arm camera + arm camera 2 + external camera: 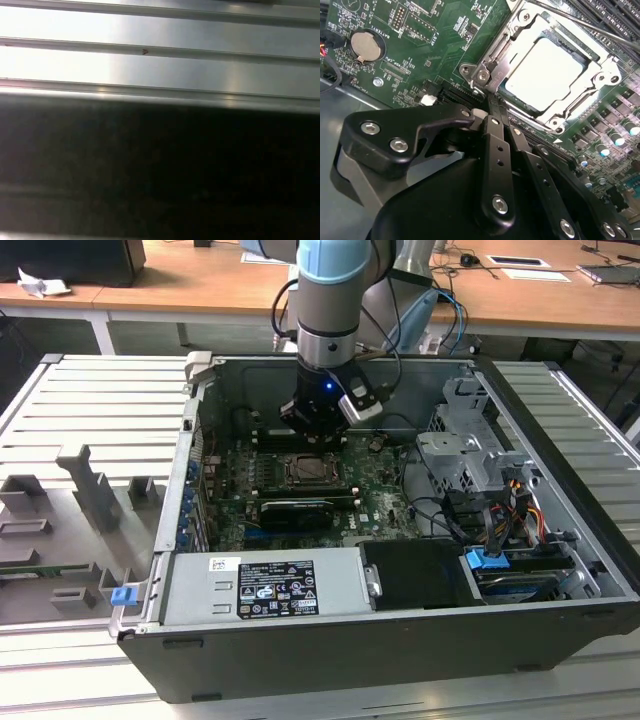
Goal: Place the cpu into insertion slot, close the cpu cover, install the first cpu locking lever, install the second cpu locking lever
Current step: 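Install the first cpu locking lever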
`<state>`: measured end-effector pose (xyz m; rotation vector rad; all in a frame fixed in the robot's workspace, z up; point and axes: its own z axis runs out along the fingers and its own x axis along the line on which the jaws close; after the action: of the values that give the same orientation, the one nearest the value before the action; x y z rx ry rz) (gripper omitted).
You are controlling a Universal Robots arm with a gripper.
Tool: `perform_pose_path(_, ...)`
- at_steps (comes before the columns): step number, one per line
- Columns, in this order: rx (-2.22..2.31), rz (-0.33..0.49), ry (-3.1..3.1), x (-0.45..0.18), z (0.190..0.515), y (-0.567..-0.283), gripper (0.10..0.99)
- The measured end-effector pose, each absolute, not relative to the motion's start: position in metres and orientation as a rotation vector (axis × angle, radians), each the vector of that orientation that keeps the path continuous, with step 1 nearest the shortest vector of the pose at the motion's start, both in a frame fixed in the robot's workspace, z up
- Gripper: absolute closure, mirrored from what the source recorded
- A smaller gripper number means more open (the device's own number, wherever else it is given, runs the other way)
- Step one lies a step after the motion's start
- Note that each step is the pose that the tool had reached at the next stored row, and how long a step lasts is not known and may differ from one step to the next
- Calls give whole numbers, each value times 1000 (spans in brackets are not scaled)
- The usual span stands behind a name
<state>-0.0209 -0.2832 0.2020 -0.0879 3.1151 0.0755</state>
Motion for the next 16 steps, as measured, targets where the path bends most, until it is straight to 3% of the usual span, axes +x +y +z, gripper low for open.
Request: perform_pose_path(16,-88,76,3115,-20,215,-284,980)
